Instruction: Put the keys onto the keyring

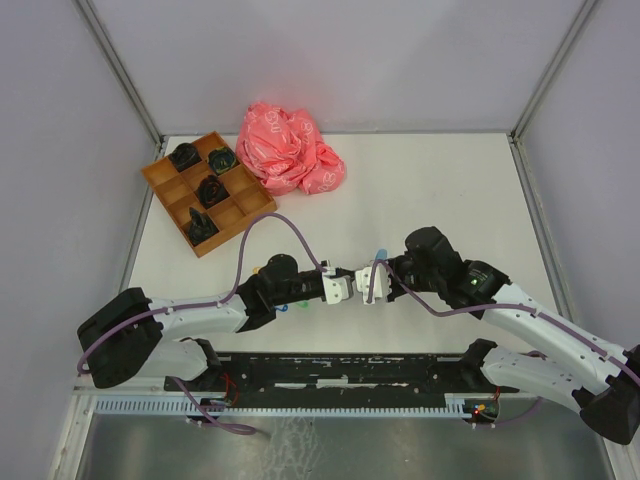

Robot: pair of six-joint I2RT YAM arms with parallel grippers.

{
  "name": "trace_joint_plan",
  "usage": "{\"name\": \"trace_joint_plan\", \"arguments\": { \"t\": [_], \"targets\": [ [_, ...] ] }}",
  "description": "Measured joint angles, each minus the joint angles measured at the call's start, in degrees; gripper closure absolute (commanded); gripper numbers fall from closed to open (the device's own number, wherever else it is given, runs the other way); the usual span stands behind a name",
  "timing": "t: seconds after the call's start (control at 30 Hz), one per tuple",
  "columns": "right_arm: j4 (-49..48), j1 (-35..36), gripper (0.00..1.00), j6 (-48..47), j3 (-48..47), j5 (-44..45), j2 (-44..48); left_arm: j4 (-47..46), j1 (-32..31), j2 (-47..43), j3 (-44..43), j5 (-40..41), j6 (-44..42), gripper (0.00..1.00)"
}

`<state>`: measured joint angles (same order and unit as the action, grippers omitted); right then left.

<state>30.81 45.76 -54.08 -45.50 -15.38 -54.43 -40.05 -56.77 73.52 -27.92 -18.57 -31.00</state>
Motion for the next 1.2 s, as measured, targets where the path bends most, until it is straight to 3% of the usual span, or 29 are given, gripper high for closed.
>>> {"name": "trace_joint_plan", "arguments": {
  "t": [1.2],
  "targets": [
    [-0.2,0.0,0.99,0.5,0.0,0.5,0.3,-0.4,0.0,0.0,0.0,-0.9,0.0,0.97]
  ]
}}
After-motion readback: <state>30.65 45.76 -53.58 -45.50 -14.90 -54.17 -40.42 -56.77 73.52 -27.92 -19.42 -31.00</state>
